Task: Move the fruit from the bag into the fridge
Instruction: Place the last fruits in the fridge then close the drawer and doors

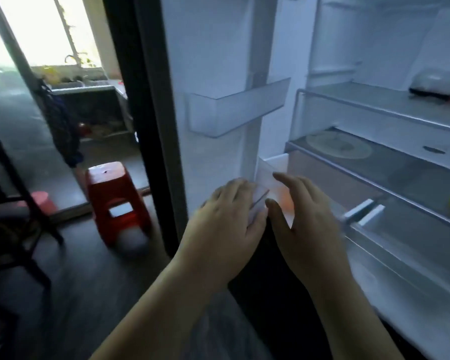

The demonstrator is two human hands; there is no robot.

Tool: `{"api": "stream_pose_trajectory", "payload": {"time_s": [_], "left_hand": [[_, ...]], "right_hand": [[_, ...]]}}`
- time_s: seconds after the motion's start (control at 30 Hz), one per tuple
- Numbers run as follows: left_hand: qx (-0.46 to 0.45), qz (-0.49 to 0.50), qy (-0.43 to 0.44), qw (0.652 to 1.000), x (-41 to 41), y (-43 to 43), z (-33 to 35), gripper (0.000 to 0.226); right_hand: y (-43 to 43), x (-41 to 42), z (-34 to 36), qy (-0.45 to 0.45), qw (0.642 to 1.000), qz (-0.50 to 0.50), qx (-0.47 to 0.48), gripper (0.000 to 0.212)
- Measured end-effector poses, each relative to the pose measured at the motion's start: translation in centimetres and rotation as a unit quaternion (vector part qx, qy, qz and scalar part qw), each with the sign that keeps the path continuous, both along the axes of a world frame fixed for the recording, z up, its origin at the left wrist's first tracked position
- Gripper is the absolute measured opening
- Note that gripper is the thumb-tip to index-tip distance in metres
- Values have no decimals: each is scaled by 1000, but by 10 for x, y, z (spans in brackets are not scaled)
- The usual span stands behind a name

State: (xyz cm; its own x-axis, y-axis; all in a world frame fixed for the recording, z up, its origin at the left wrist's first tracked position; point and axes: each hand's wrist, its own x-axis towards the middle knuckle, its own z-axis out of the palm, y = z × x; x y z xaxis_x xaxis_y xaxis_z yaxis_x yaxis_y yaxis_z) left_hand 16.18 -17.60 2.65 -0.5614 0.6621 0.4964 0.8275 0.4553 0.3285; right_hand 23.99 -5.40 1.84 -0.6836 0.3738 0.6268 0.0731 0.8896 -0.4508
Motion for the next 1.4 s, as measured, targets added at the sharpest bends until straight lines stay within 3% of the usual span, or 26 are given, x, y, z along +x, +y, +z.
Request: {"api": "stream_pose_trajectory", "payload": {"time_s": [0.33, 0.47, 0.73, 1.0, 1.4], "left_hand": [[3, 272, 16, 962, -65, -283, 5, 50], [23, 384, 9, 923, -77, -394, 3, 54], [-41, 549, -4, 835, -95, -562, -21, 60], [-88, 643, -49, 759, -146, -652, -56, 56], [-95, 702, -77, 702, -317, -691, -98, 65]], "right_hand": [[-248, -113, 25, -21, 969, 245, 1, 49], [-355, -151, 17, -35, 939, 342, 14, 49], [-514, -222, -3, -63, 881, 463, 66, 54], [-584, -328, -32, -103, 843, 518, 106, 57], [-632, -539, -68, -122, 795, 586, 101, 53]]}}
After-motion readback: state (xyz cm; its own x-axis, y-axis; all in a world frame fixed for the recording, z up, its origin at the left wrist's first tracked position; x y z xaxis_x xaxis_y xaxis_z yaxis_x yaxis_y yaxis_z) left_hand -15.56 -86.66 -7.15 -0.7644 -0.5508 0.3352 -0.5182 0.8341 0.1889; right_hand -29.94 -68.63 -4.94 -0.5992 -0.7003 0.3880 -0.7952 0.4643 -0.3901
